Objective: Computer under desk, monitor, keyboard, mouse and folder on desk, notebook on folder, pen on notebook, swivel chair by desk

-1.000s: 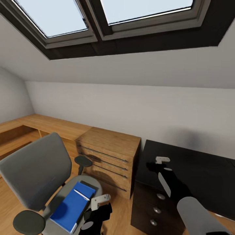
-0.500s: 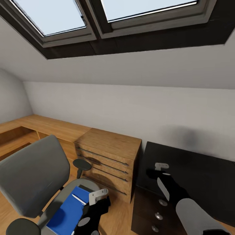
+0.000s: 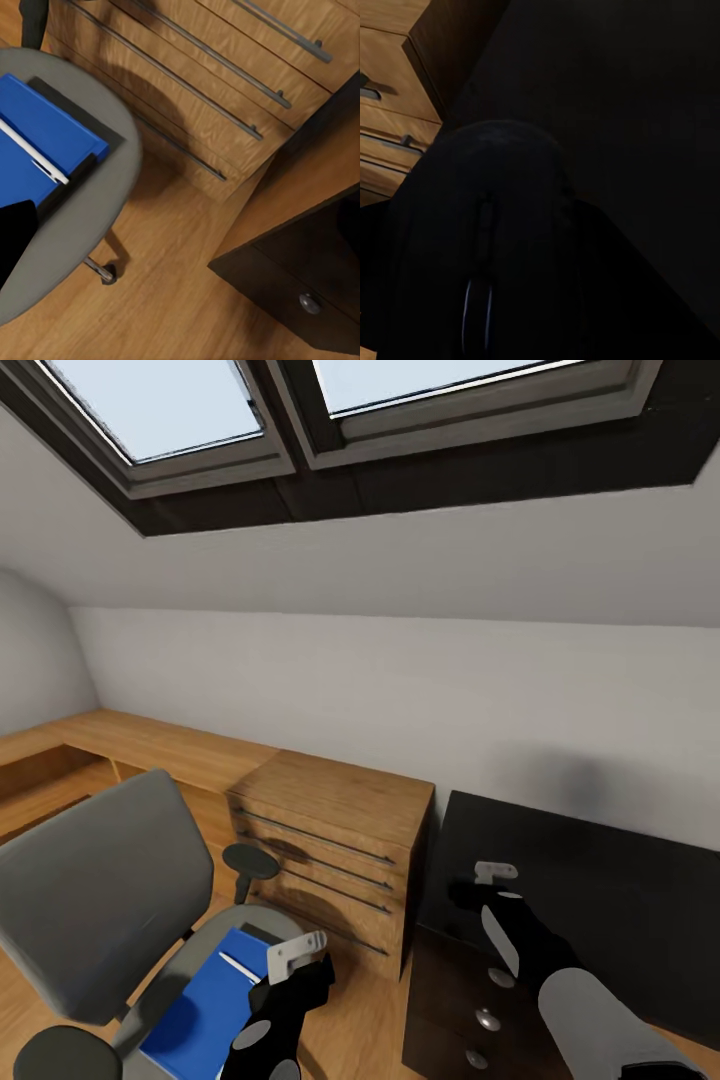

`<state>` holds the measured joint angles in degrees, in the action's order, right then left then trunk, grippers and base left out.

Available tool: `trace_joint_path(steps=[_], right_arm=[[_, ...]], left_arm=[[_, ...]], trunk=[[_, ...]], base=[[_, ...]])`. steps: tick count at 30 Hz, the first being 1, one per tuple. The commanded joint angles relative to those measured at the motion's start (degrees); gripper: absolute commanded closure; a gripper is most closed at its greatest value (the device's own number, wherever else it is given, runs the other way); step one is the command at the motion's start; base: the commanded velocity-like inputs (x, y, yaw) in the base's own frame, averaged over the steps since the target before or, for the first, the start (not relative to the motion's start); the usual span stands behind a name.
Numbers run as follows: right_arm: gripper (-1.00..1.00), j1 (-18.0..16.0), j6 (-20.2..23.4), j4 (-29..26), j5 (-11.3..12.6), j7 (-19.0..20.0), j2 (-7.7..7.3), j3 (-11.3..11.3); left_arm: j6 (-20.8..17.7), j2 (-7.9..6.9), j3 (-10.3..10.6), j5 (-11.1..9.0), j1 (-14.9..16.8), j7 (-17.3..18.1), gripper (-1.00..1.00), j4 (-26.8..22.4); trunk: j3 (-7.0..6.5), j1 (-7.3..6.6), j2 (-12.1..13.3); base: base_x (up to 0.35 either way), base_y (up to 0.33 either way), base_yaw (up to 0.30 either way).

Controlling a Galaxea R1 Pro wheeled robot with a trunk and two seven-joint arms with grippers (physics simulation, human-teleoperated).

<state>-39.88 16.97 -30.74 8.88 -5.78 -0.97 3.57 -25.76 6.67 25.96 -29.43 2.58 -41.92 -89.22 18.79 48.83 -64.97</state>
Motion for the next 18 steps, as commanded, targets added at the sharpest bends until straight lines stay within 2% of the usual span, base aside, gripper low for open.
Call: trace_joint_path(steps=[1,18], right_arm=[[1.00,0.0,0.3,-0.1,0.8,-0.5,-0.07,0.4],[1.00,0.0,0.3,-0.2,0.8,-0.5,-0.08,0.4]], left_arm=[[-0.2,-0.02,0.1,-0.4,0.1,-0.4,-1.00,-0.1],[-0.2,-0.03,0.3,-0.3,0.1,-0.4,-1.00,-0.2]], trunk=[[0.26,0.23,-0.5],[3.31,3.96,-7.3]], base=[[0.000,0.000,0.000],[0.000,0.000,0.000]])
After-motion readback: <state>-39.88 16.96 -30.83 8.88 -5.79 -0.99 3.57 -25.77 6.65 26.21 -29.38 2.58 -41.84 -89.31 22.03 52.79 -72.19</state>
